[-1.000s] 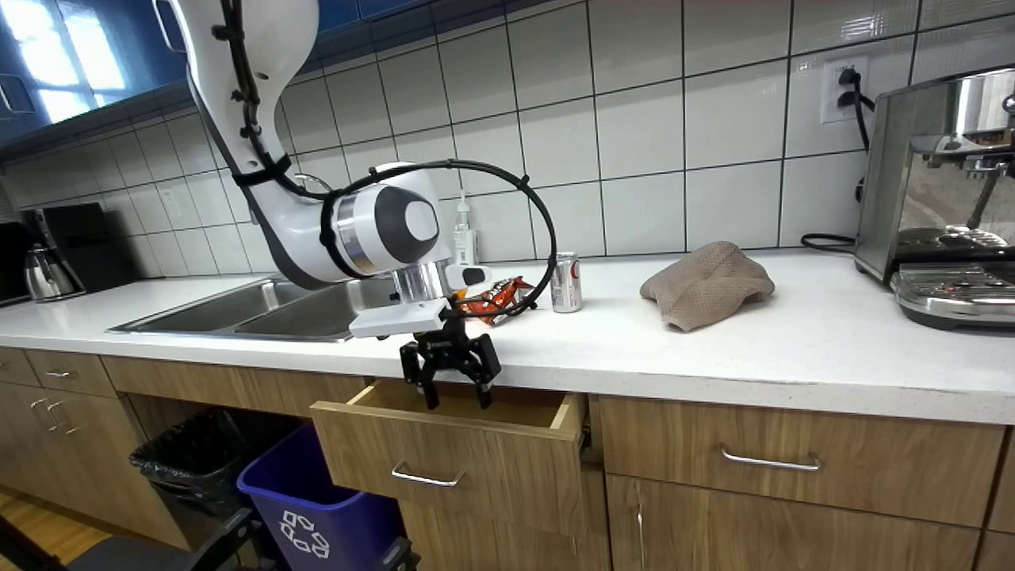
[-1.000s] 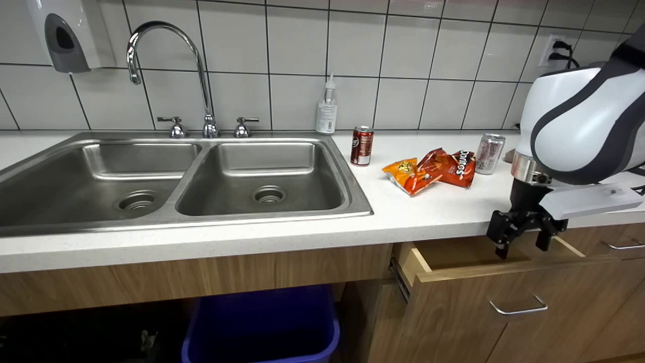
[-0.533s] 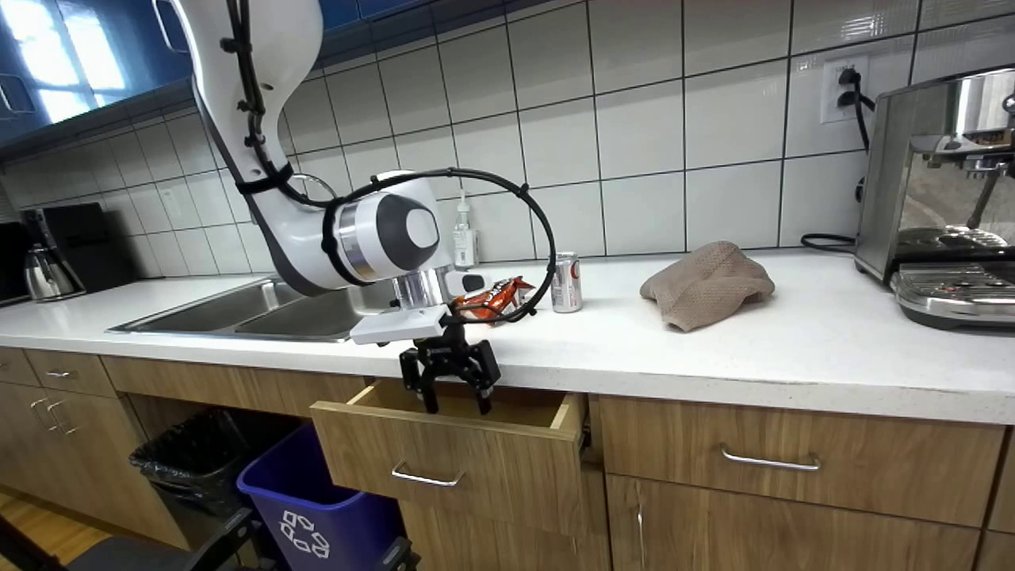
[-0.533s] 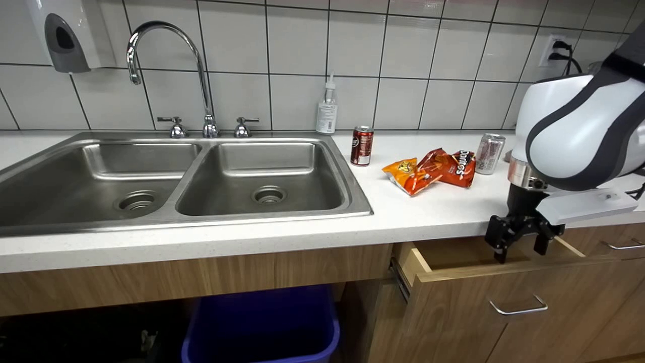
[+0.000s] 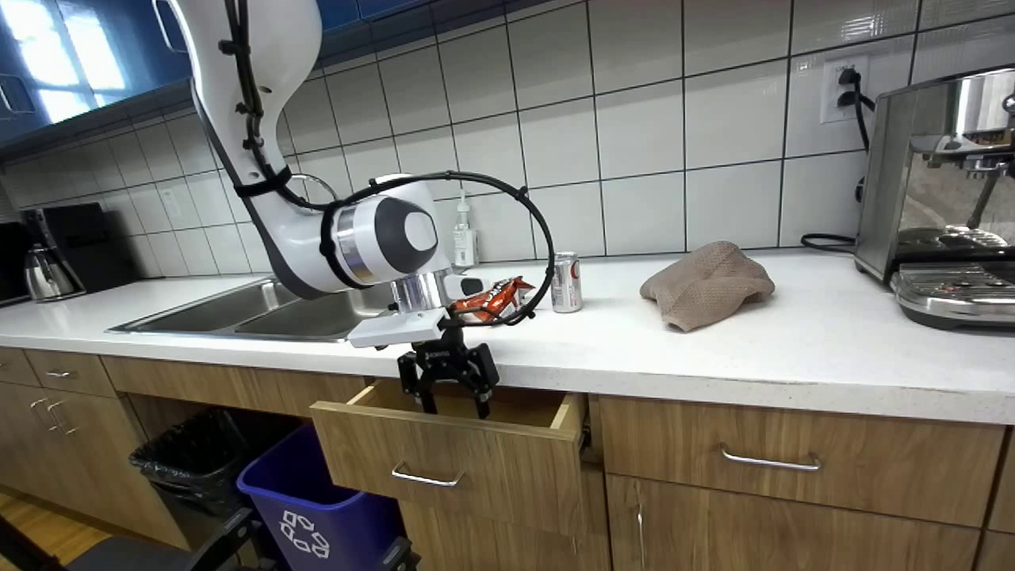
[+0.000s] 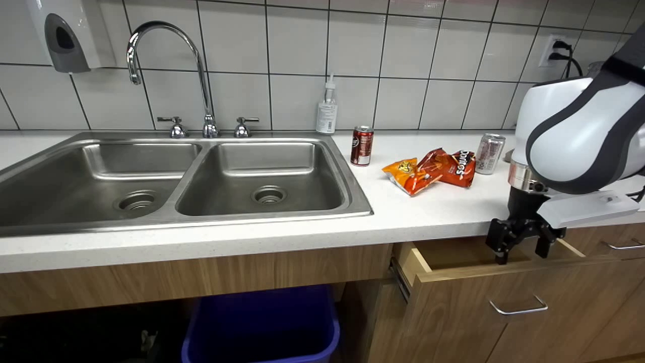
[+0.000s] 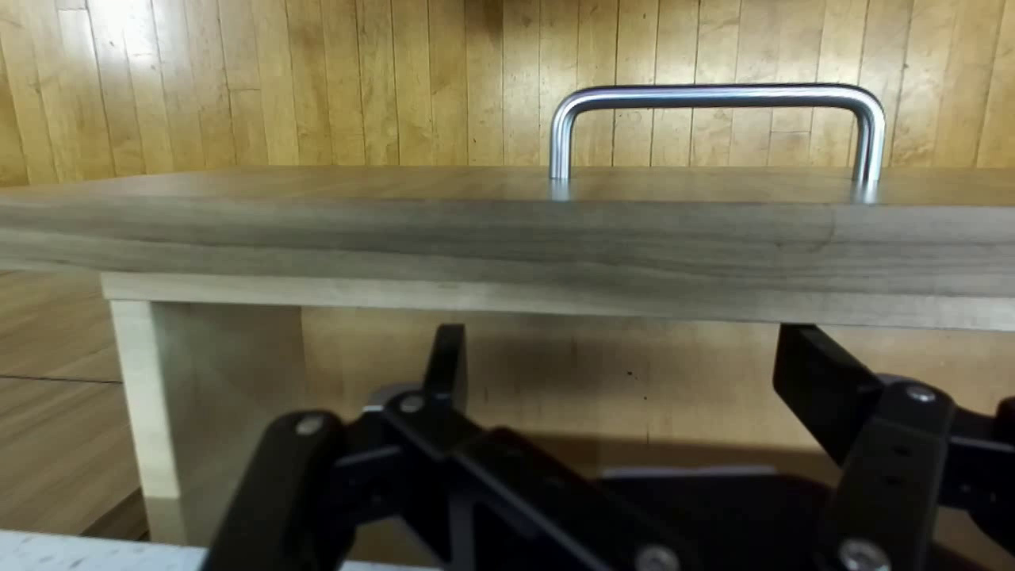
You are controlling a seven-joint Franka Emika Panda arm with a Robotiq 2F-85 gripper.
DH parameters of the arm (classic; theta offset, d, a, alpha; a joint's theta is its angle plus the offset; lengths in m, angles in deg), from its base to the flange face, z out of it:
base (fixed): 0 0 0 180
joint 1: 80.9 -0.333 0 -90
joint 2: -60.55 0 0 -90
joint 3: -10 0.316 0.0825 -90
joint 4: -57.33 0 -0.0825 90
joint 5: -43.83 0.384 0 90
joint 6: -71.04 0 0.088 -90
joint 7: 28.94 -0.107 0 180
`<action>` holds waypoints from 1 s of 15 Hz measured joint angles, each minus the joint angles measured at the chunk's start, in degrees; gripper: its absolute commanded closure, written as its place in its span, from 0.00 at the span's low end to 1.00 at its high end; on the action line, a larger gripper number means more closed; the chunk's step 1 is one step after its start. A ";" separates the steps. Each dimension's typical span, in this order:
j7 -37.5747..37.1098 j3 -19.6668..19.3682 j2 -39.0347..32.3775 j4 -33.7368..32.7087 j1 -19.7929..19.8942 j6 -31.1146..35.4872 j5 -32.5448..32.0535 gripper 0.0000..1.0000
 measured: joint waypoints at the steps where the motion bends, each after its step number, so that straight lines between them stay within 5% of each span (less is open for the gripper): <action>1: 0.00 -0.05 0.02 0.03 -0.06 0.00 0.00 0.00; 15: -0.57 -1.78 4.48 5.44 -0.62 -0.66 -1.36 0.00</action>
